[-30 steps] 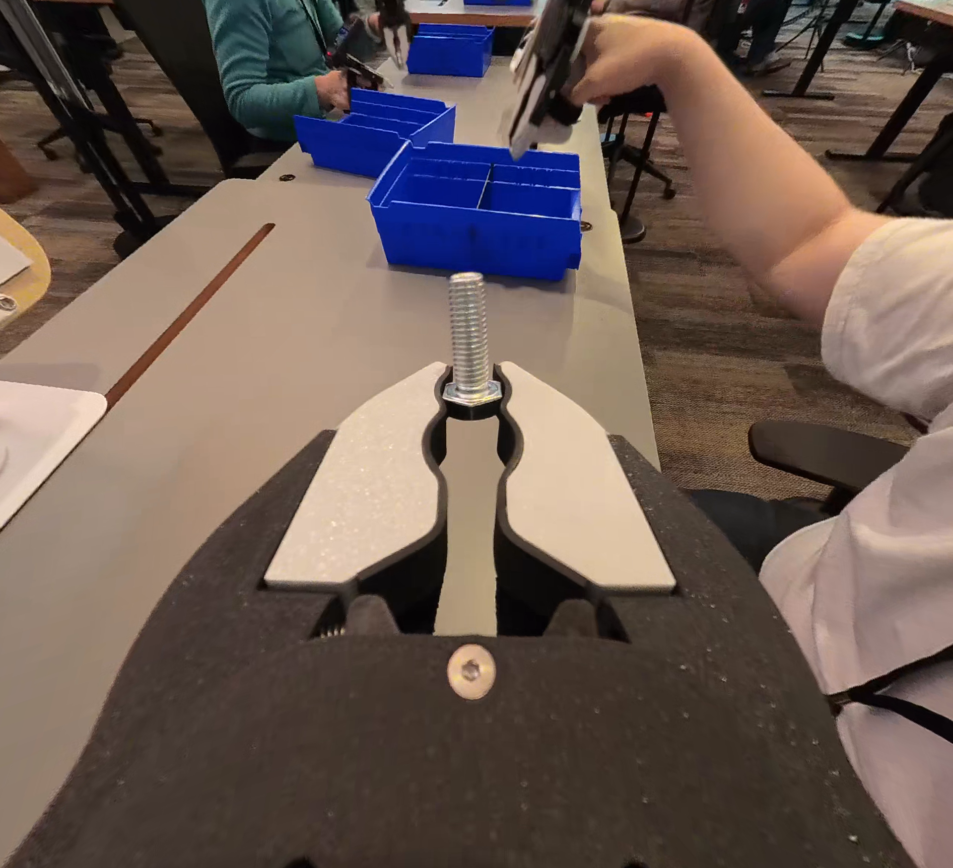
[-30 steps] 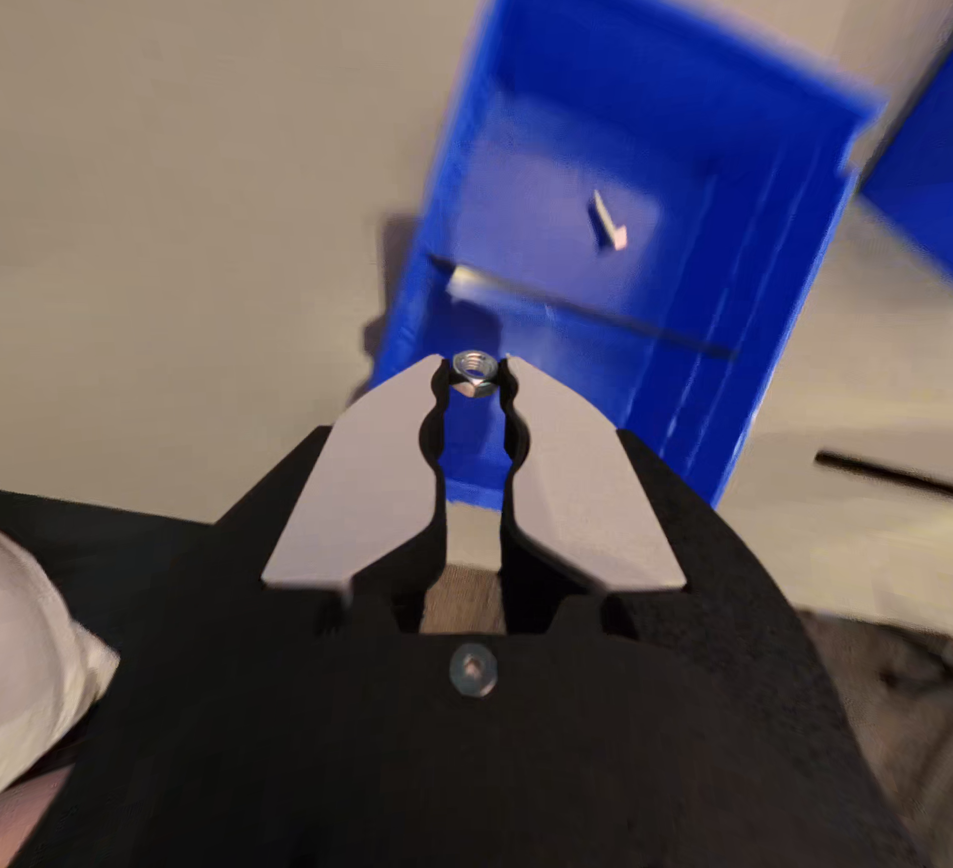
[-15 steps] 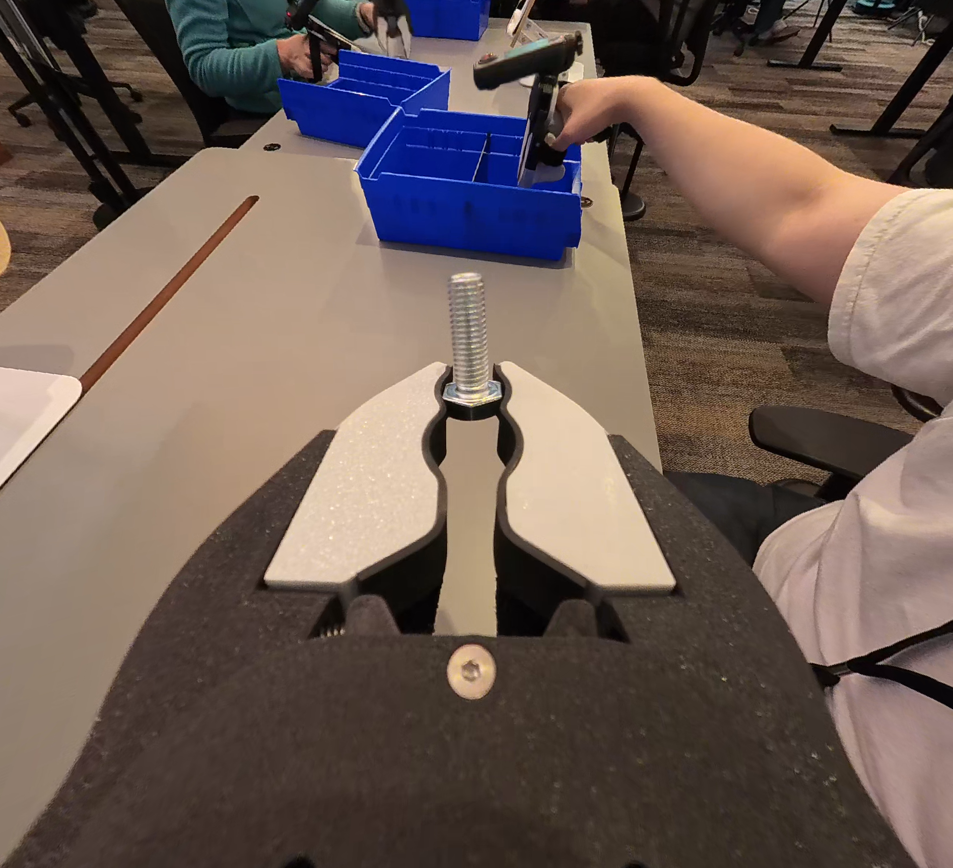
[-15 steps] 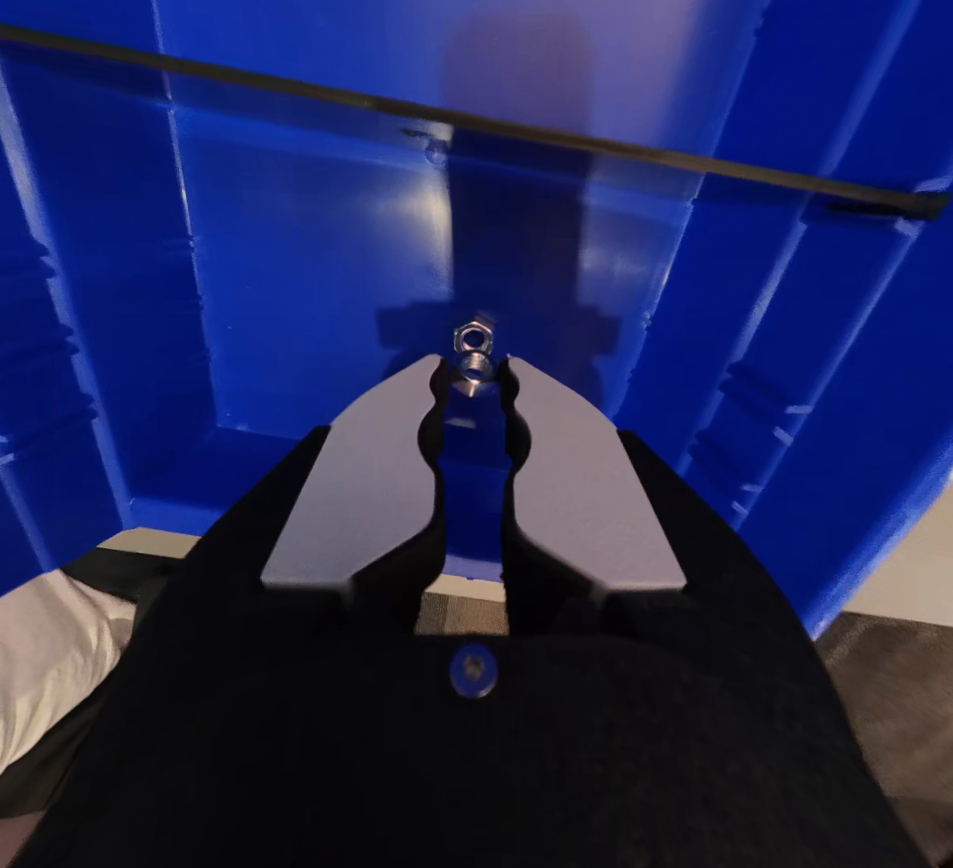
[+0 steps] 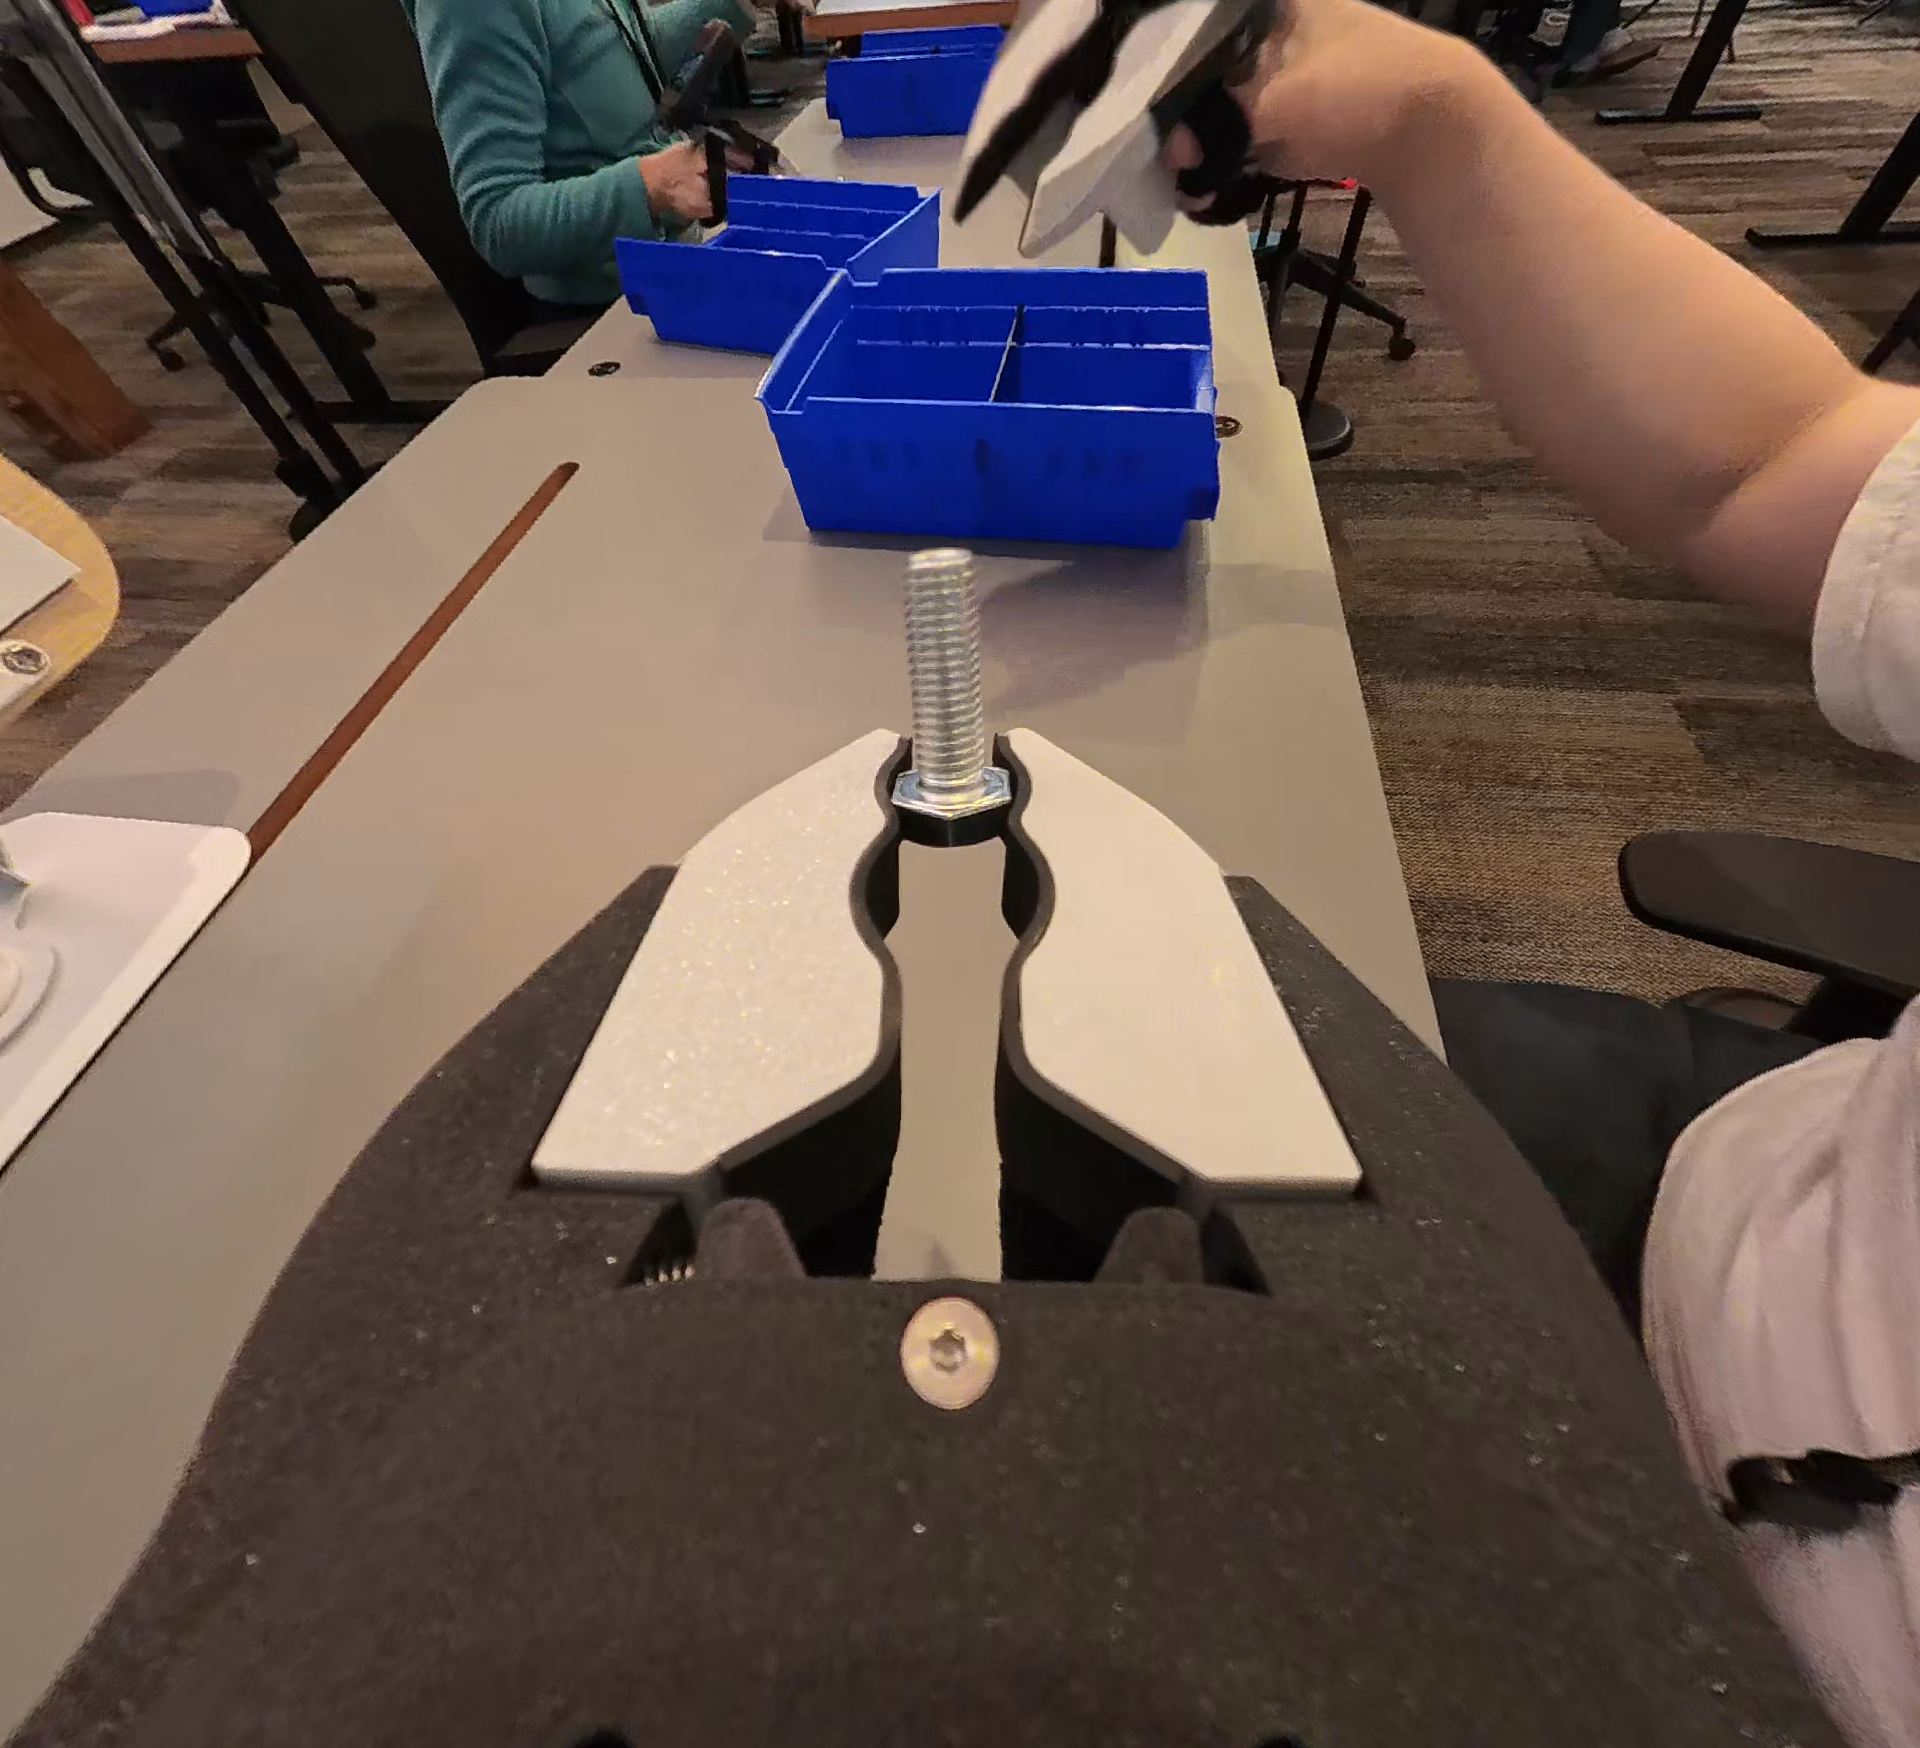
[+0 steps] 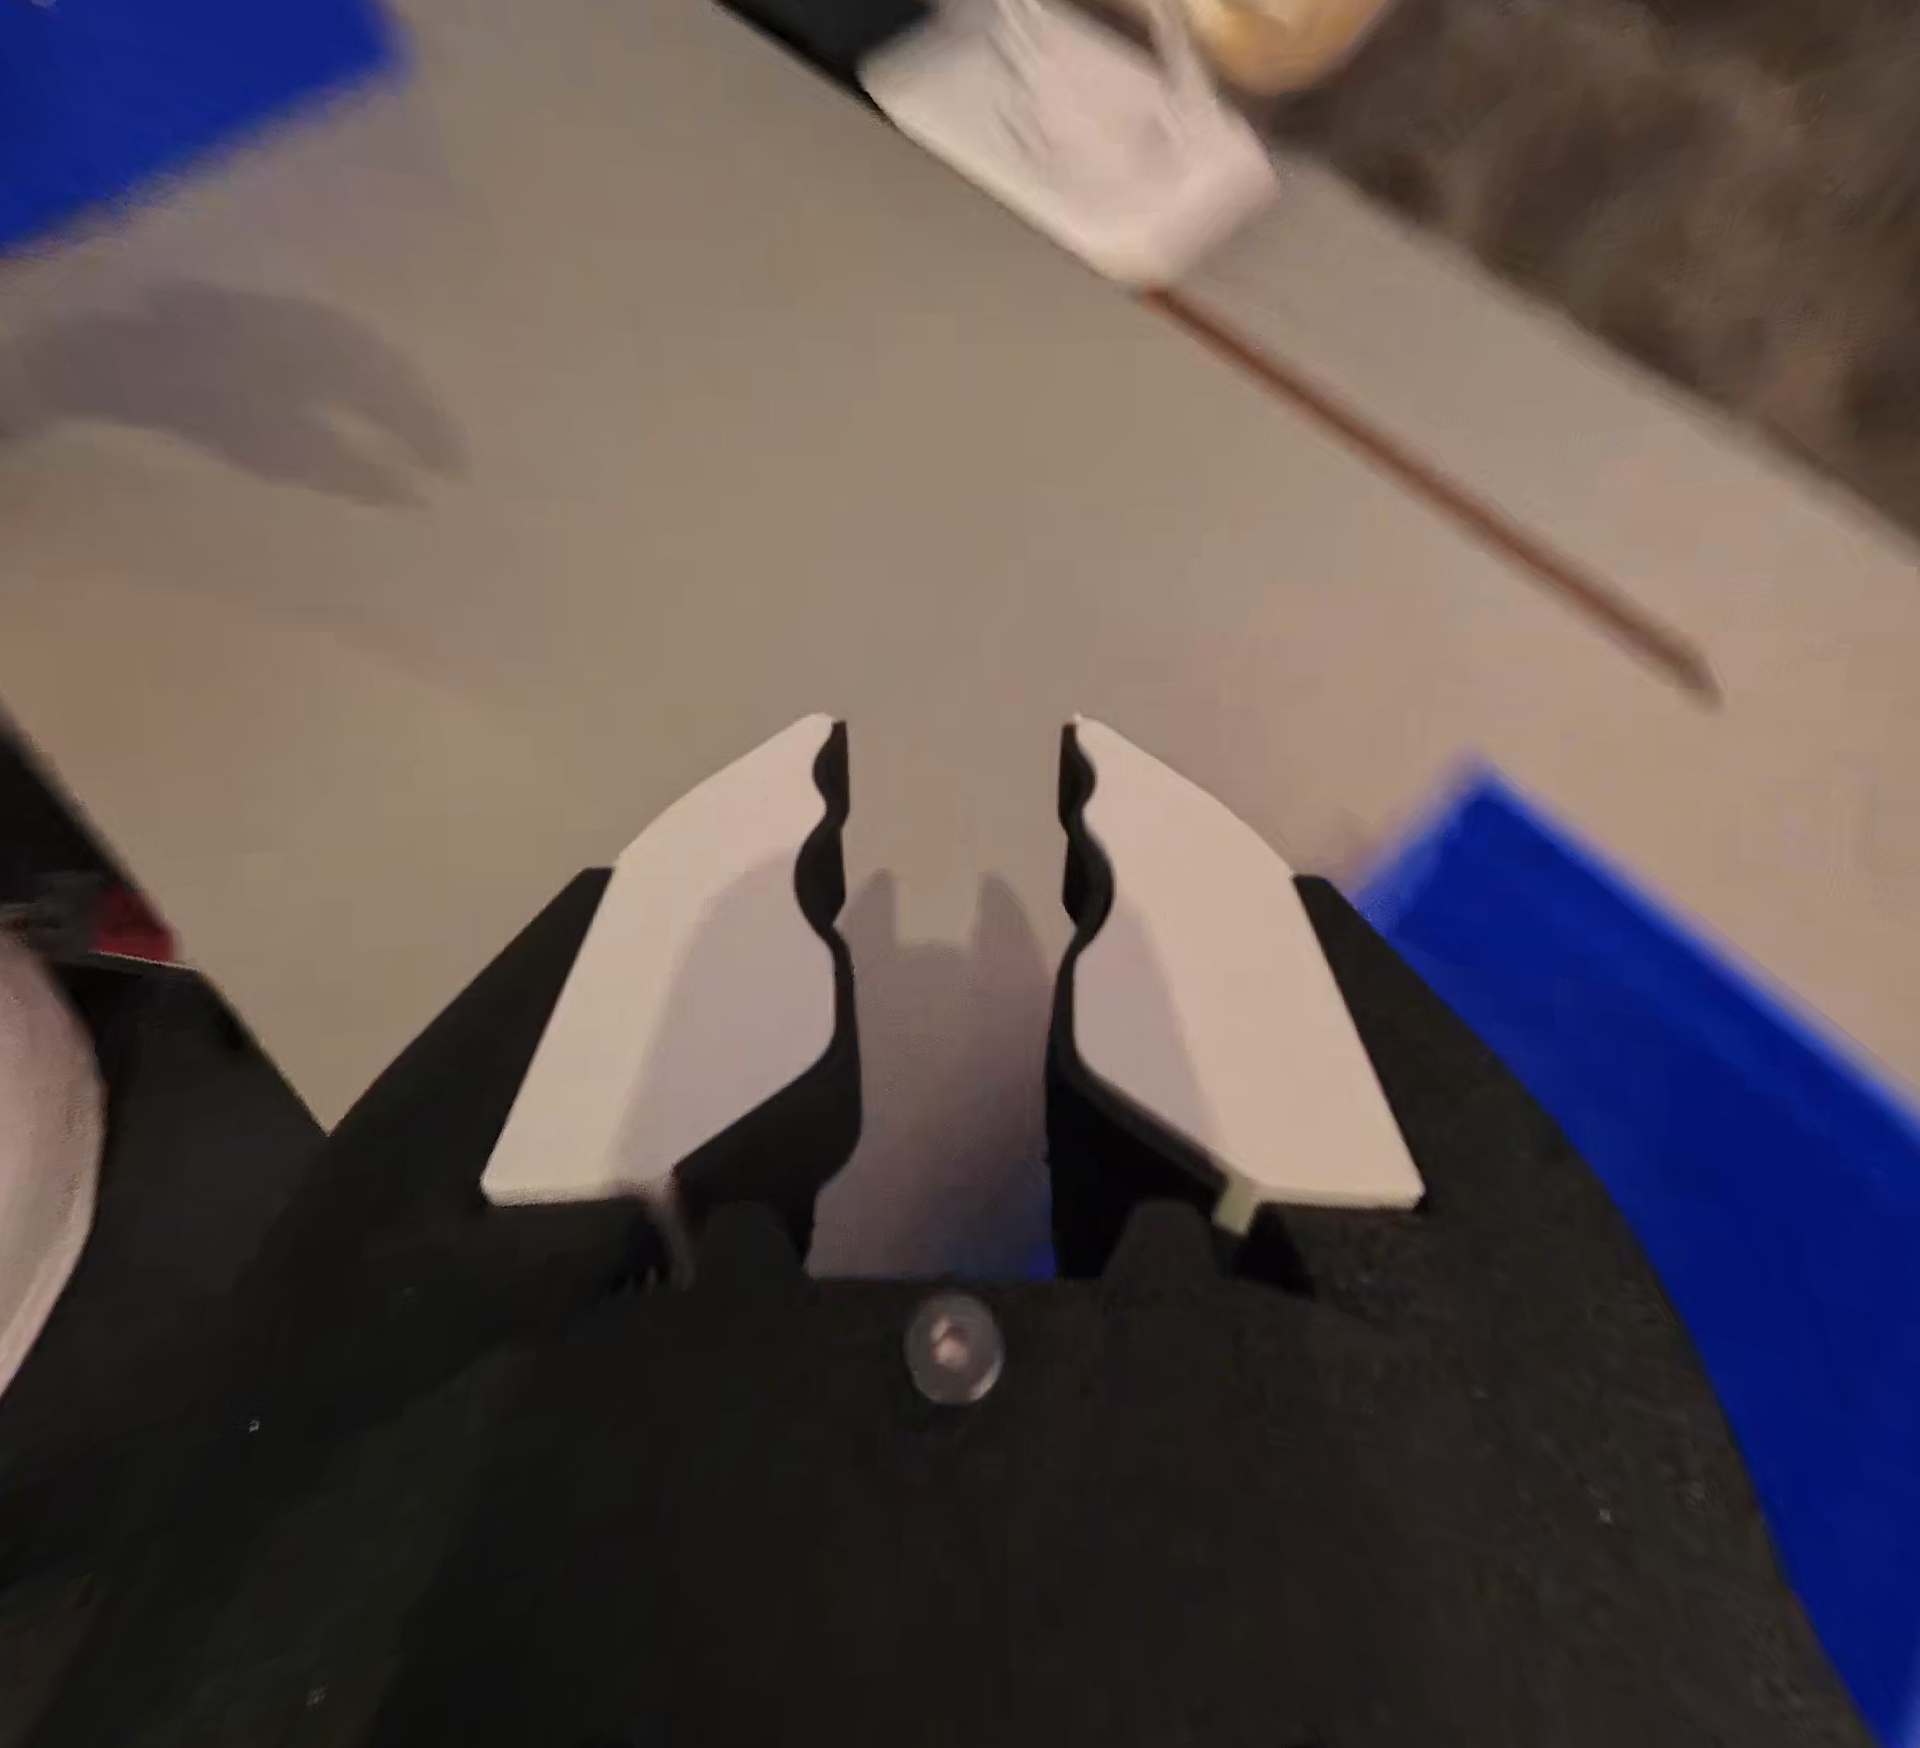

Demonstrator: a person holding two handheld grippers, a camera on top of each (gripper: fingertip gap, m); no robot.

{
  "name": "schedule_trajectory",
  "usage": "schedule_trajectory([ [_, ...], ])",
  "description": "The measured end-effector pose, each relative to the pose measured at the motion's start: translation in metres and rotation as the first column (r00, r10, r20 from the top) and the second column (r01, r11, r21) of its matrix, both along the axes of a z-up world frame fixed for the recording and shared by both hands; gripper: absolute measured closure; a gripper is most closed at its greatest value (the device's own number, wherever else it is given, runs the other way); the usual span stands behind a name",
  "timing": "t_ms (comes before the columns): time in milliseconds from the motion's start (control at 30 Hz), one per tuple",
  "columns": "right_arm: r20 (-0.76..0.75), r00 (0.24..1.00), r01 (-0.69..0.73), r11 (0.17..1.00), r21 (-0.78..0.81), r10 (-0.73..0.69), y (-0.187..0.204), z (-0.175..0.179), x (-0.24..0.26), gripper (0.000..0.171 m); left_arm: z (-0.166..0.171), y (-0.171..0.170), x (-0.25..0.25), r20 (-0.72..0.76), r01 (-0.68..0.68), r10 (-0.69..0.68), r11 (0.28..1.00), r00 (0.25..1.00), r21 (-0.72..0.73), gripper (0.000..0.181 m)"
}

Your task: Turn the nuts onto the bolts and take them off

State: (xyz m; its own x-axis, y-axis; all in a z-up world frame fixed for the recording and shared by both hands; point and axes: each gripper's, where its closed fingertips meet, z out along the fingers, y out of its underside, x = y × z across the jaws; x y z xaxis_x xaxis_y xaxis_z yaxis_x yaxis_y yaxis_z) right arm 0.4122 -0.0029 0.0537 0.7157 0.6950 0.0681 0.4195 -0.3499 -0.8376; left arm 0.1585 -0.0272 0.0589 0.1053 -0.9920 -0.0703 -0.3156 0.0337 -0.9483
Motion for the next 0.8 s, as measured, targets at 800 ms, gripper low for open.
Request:
schedule_trajectory([
  [800,-0.274,0.693,-0.548,0.734,0.401,0.667,-0.047,0.042,-0.278,0.162,0.005,-0.025,0.015,0.058,0.094,-0.094,0.996,0.994,0.002,0.167],
])
